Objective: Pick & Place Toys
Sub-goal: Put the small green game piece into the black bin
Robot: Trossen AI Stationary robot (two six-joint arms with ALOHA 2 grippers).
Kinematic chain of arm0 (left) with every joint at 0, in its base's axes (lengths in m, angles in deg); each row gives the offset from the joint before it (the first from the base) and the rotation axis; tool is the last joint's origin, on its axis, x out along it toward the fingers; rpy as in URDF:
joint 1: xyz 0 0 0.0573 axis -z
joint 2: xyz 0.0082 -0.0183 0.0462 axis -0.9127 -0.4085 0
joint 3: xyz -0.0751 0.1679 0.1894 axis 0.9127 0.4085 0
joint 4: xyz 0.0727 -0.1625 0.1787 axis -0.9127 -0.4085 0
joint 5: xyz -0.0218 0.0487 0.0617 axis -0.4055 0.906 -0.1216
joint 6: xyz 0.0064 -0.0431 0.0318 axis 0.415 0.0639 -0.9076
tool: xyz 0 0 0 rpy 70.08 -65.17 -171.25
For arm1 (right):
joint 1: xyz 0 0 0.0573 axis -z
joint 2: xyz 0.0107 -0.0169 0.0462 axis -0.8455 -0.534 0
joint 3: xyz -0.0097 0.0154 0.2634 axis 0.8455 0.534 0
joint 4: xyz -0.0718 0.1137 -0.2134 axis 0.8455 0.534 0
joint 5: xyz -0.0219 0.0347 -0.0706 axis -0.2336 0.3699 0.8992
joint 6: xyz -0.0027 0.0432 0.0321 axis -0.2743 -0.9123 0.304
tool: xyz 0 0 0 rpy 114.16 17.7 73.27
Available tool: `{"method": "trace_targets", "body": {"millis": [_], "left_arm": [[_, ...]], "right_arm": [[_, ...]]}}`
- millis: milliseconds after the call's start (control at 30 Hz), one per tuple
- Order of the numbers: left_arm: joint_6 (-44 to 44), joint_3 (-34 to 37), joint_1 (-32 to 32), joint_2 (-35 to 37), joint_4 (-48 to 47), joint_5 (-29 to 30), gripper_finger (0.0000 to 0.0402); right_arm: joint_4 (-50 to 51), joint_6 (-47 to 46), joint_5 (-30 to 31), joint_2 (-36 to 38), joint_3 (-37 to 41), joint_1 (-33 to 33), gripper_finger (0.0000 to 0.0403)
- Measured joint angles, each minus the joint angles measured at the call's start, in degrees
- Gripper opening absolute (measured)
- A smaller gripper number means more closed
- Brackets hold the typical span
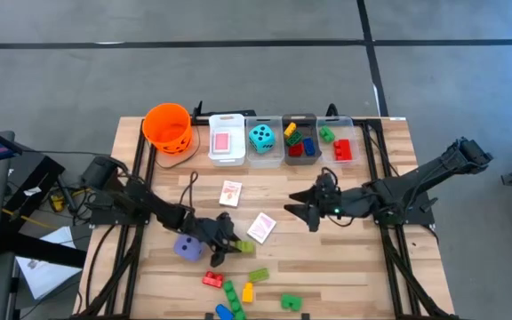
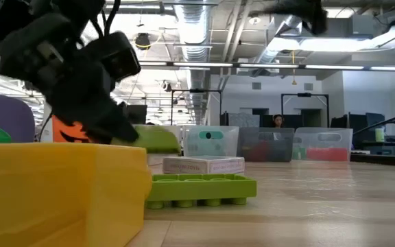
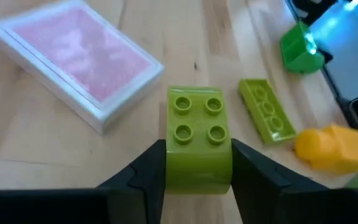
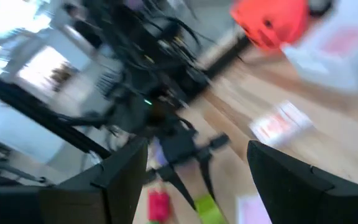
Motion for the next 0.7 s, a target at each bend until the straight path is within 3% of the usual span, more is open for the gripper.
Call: {"method": "trace_targets", "body": {"millis": [133, 333, 533, 700], "left_arm": [[-0.02, -0.05, -1.12, 7.12, -5.17, 0.75, 0.0136], [-0.17, -0.07, -3.65, 19.44, -8.88, 7.31, 0.0135], [2.9, -0.07, -7.09, 32.05, -6.77, 14.55, 0.0135], [10.63, -0.08, -9.67, 40.43, -6.16, 15.68, 0.0135]], "right_arm": [[-9.08, 9.13, -0.01, 0.02, -0.02, 0.0, 0.0269], [-17.2, 21.61, -0.17, 0.02, -0.02, 0.56, 0.0269], [-20.68, 23.7, -0.18, 0.02, -0.02, 1.77, 0.0269], [-20.65, 30.33, -0.19, 0.02, -0.02, 2.95, 0.0269]]}}
